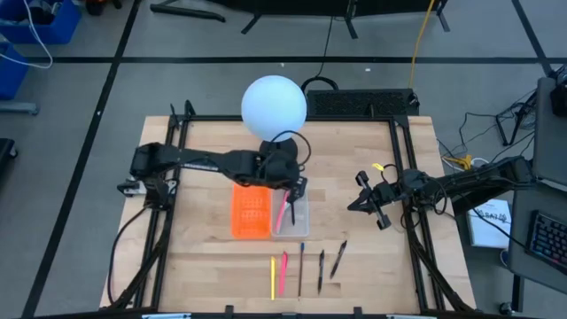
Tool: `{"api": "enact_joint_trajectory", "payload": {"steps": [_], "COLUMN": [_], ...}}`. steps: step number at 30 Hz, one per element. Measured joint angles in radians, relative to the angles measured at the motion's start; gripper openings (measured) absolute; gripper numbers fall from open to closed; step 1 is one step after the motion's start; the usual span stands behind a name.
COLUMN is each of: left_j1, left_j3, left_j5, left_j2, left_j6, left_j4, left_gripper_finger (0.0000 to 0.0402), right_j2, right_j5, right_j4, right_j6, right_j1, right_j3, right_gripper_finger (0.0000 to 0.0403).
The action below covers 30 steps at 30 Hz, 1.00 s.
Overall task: Pick & place school supplies into a supply box
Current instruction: Put the pink pencil into the pencil box
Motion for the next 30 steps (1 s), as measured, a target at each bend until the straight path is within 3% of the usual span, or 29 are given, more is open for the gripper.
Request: {"api": "enact_joint_trajectory", "payload": {"steps": [14, 22, 30], "left_j1": [0.104, 0.107, 0.097], "left_j3": [-0.013, -0.013, -0.013], "left_j5": [0.156, 0.225, 0.216], "left_j2": [0.228, 0.28, 0.25], "left_j6": [0.06, 0.066, 0.117], "left_j4": [0.127, 0.13, 0.127], "left_gripper_finger": [0.0024, 0.0031, 0.0097], "right_j2": [0.011, 0.011, 0.011], "right_j5": [0.0, 0.0, -0.001], "right_j4": [-0.016, -0.016, -0.03], "right_j6": [-0.004, -0.004, -0.004], "right_j1": [0.0, 0.0, 0.0], "right_j3": [0.0, 0.0, 0.0], "right_gripper_finger": [0.0, 0.0, 0.0]}}
